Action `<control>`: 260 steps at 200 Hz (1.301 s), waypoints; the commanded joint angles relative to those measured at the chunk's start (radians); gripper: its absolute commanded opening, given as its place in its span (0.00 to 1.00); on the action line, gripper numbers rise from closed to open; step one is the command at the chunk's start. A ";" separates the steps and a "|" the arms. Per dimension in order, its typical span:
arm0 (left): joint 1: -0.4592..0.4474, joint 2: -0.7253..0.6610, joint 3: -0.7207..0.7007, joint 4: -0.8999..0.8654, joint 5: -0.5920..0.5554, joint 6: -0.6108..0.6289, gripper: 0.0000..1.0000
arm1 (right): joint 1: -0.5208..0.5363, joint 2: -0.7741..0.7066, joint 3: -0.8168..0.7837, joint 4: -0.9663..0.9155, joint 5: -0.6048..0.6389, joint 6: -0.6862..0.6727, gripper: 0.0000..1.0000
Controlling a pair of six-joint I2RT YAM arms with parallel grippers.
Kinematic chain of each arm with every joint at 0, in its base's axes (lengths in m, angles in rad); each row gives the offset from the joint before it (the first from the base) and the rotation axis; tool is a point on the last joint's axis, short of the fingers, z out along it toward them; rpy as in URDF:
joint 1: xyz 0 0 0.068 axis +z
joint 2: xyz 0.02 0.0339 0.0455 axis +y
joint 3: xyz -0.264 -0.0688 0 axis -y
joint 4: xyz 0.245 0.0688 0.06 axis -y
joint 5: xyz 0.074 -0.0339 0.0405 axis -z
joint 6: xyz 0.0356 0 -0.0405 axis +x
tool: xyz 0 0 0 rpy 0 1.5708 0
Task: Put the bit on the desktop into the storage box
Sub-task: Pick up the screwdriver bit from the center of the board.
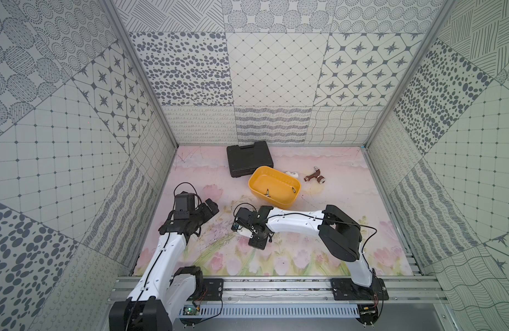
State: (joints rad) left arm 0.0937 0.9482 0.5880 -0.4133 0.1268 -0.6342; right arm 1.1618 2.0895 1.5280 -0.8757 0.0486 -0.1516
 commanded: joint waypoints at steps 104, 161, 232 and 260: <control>0.006 -0.010 0.007 0.009 0.015 0.004 0.99 | 0.006 -0.017 -0.001 0.019 -0.018 0.012 0.10; 0.007 -0.013 0.007 0.008 0.020 0.005 0.99 | 0.006 -0.059 -0.001 0.019 -0.014 0.025 0.10; 0.008 -0.009 0.016 0.005 0.027 0.008 0.99 | -0.002 -0.124 -0.005 0.019 -0.013 0.036 0.10; 0.008 -0.009 0.020 0.002 0.026 0.012 0.99 | -0.027 -0.162 0.008 0.018 -0.026 0.048 0.10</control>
State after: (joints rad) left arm 0.0952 0.9401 0.5907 -0.4137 0.1318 -0.6342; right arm 1.1534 1.9877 1.5272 -0.8719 0.0341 -0.1268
